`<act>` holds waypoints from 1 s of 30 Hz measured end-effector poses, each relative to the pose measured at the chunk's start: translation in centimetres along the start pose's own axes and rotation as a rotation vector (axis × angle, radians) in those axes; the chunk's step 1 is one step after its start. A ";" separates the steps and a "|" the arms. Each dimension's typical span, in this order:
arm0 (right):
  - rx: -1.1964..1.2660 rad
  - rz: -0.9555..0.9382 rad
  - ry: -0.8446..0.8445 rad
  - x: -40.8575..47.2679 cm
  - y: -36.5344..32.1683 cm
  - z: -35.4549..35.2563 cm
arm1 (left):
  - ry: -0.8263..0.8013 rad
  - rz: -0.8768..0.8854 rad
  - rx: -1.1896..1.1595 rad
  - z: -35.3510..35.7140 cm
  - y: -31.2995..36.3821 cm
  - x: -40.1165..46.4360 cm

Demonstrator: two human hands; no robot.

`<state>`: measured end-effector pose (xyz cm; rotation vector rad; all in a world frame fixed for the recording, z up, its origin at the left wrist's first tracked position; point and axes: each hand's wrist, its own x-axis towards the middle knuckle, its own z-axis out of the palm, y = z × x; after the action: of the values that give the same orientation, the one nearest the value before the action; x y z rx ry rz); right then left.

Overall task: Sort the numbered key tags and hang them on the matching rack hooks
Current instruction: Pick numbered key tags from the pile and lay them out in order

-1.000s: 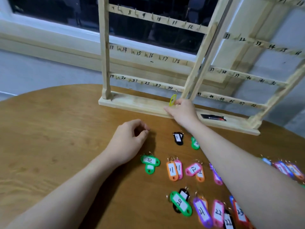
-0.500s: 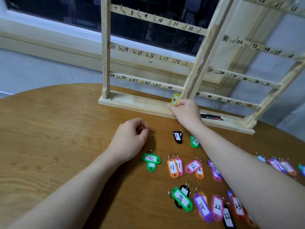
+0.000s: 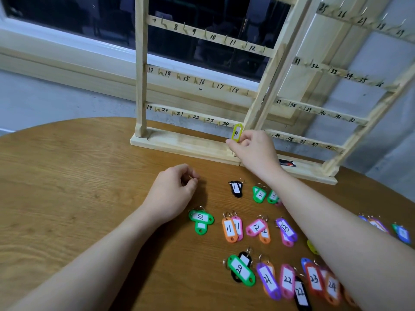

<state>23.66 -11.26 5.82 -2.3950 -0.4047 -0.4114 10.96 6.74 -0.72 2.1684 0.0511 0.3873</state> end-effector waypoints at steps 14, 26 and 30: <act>-0.199 -0.024 -0.076 -11.1 -2.6 -5.2 | -0.020 -0.007 0.113 -0.5 0.7 -1.6; -0.406 -0.116 -0.184 -24.7 -6.2 -10.1 | -0.078 0.007 0.262 -3.0 3.5 -10.7; -0.384 -0.138 -0.199 -28.0 -6.4 -11.1 | -0.104 0.082 0.315 -3.7 4.7 -13.7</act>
<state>-6.13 -18.92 6.56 -2.8037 -0.6317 -0.3368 -3.69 4.43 1.57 2.5053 -0.0375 0.3296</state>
